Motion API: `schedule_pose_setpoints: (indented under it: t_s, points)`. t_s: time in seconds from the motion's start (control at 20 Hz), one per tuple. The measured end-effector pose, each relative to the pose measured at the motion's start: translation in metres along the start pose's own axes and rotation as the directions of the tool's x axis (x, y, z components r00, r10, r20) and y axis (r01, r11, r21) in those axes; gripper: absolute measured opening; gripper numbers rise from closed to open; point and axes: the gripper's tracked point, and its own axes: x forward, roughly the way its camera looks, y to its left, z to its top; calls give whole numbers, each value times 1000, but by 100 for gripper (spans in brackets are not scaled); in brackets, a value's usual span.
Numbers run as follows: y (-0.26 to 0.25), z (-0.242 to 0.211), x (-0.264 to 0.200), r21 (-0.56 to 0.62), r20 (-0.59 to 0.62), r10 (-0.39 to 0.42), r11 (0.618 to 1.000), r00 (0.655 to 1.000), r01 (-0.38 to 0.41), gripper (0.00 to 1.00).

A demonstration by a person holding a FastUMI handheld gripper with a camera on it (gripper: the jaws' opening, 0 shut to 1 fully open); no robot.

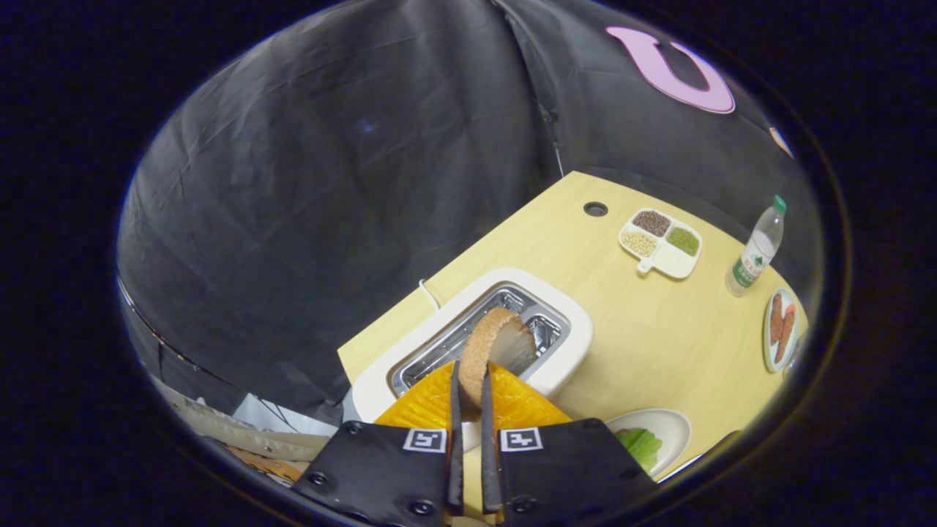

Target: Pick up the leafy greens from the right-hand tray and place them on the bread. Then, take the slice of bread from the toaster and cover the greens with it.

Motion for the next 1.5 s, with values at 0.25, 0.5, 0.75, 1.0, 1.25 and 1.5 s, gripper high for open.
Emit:
schedule_pose_setpoints:
  t_s: [0.25, 0.5, 0.75, 1.0, 1.25, 1.5]
  points:
    - [1, 6, -17, 4, 58, 6, 1000, 998, -6, 9]
    - [-5, 17, -51, 27, 138, 17, 999, 990, -21, 4]
    - [-17, 21, -82, 71, 223, 19, 997, 975, -35, 4]
    - [-40, 7, -106, 97, 251, -8, 995, 968, -17, 4]
    - [-73, -22, -111, 174, 250, -46, 985, 967, 1, 4]
    - [-102, -54, -114, 257, 238, -81, 966, 968, 17, 4]
